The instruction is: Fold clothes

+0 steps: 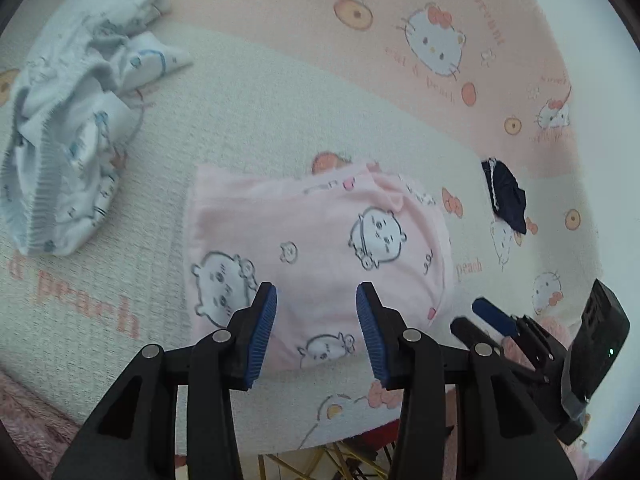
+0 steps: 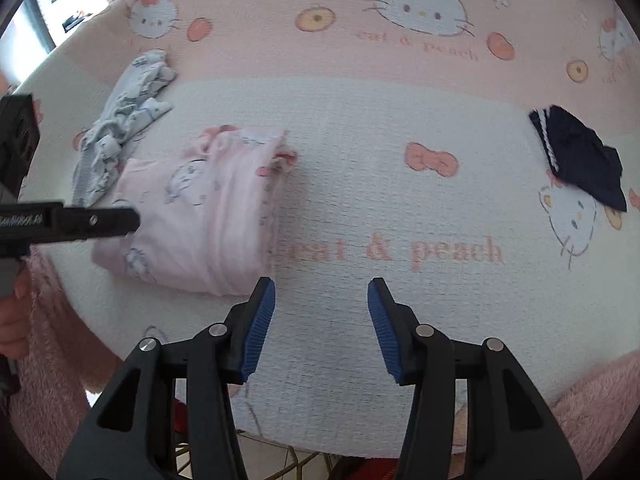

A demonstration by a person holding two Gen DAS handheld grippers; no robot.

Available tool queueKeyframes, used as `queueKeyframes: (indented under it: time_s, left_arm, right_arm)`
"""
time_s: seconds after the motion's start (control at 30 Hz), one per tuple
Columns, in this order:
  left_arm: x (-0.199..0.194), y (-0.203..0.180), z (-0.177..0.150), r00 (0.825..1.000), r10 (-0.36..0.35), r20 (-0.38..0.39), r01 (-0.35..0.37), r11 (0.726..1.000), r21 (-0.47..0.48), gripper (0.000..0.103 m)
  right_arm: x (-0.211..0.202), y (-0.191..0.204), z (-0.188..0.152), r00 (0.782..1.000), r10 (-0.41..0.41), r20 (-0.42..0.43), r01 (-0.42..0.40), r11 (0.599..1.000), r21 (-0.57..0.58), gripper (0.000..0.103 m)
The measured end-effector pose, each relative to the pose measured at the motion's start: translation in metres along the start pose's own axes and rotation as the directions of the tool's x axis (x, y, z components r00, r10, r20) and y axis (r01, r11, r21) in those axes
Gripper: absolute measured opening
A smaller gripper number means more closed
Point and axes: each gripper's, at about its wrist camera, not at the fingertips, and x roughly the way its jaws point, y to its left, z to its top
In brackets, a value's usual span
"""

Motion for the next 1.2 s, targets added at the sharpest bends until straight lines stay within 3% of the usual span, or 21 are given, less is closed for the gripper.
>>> queueKeyframes:
  time_s: [0.13,0.2,0.23,0.3,0.33,0.4,0.47,0.53,0.6,0.63,0.67,0.8,0.83,0.93,1.0,1.03,1.07,1.1,1.2]
  left_arm:
    - [0.007,0.012,0.000,0.992,0.122,-0.035,-0.122,0.993,0.004,0.044]
    - [0.012,0.013,-0.001,0.982,0.184,-0.052,-0.182,0.983,0.033,0.043]
    - [0.010,0.017,-0.002,0.965,0.257,-0.040,-0.256,0.966,0.034,0.042]
    - [0.005,0.024,-0.002,0.916,0.401,-0.015,-0.401,0.916,0.033,0.043]
    - [-0.001,0.035,-0.002,0.919,0.394,-0.016,-0.394,0.919,-0.016,0.044]
    - [-0.012,0.050,0.004,0.966,0.260,-0.016,-0.260,0.959,-0.111,0.044]
    - [-0.019,0.042,0.008,0.980,0.198,0.037,-0.194,0.977,-0.085,0.044]
    - [-0.007,0.029,0.009,0.976,0.217,0.018,-0.217,0.976,-0.017,0.044]
    - [0.005,0.016,0.009,0.971,0.239,0.000,-0.239,0.970,0.052,0.044]
    - [0.013,0.017,0.007,0.950,0.311,-0.023,-0.308,0.948,0.077,0.044]
    - [0.021,0.018,0.006,0.923,0.382,-0.045,-0.376,0.921,0.103,0.053]
    - [0.008,0.022,0.011,0.889,0.458,0.012,-0.457,0.884,0.100,0.058]
    - [0.006,0.028,0.012,0.891,0.454,0.009,-0.453,0.888,0.076,0.058]
    - [-0.004,0.042,0.019,0.936,0.353,0.003,-0.353,0.935,-0.020,0.058]
    - [-0.009,0.040,0.023,0.981,0.193,0.008,-0.192,0.981,-0.033,0.058]
    - [-0.010,0.036,0.023,0.989,0.146,0.015,-0.145,0.989,-0.027,0.058]
    - [-0.010,0.030,0.022,0.990,0.137,0.019,-0.137,0.991,-0.003,0.058]
    - [-0.003,0.031,0.022,0.984,0.179,0.000,-0.179,0.984,0.013,0.058]
    - [0.016,0.034,0.020,0.950,0.309,-0.053,-0.305,0.950,0.065,0.058]
  right_arm:
    - [-0.008,0.026,0.008,0.995,0.084,0.054,-0.080,0.994,-0.073,0.050]
    - [0.004,0.036,0.020,0.999,0.045,0.022,-0.042,0.990,-0.134,0.050]
    - [0.011,0.042,0.024,1.000,0.015,-0.001,-0.015,0.986,-0.167,0.050]
    - [0.022,0.039,0.028,0.999,-0.020,-0.028,0.015,0.983,-0.185,0.057]
    - [0.024,0.036,0.030,0.999,-0.018,-0.030,0.013,0.984,-0.175,0.057]
    - [0.013,0.031,0.034,1.000,-0.024,0.004,0.024,0.990,-0.136,0.057]
    - [0.001,0.028,0.037,0.999,-0.014,0.048,0.020,0.992,-0.128,0.057]
    - [-0.002,0.031,0.039,0.998,0.012,0.065,-0.002,0.988,-0.152,0.057]
    - [0.010,0.032,0.039,1.000,-0.003,0.025,0.007,0.987,-0.163,0.057]
    - [0.018,0.033,0.039,1.000,-0.020,-0.001,0.019,0.986,-0.167,0.057]
    - [0.027,0.029,0.038,0.999,-0.021,-0.029,0.016,0.986,-0.168,0.057]
    - [0.023,0.007,0.043,0.998,0.044,-0.047,-0.047,0.996,-0.075,0.059]
    - [0.018,0.004,0.046,0.999,0.023,-0.034,-0.026,0.997,-0.077,0.059]
    - [0.007,0.000,0.052,1.000,0.008,-0.013,-0.009,0.997,-0.077,0.059]
    - [0.003,-0.001,0.056,1.000,0.027,0.000,-0.027,0.998,-0.052,0.059]
    - [0.001,-0.001,0.059,0.999,0.050,0.008,-0.049,0.998,-0.040,0.059]
    - [0.004,0.001,0.060,0.997,0.076,0.000,-0.076,0.997,-0.031,0.059]
    - [0.006,0.003,0.061,0.995,0.102,-0.007,-0.102,0.995,-0.023,0.059]
    - [0.025,0.014,0.057,0.996,0.069,-0.065,-0.072,0.996,-0.049,0.059]
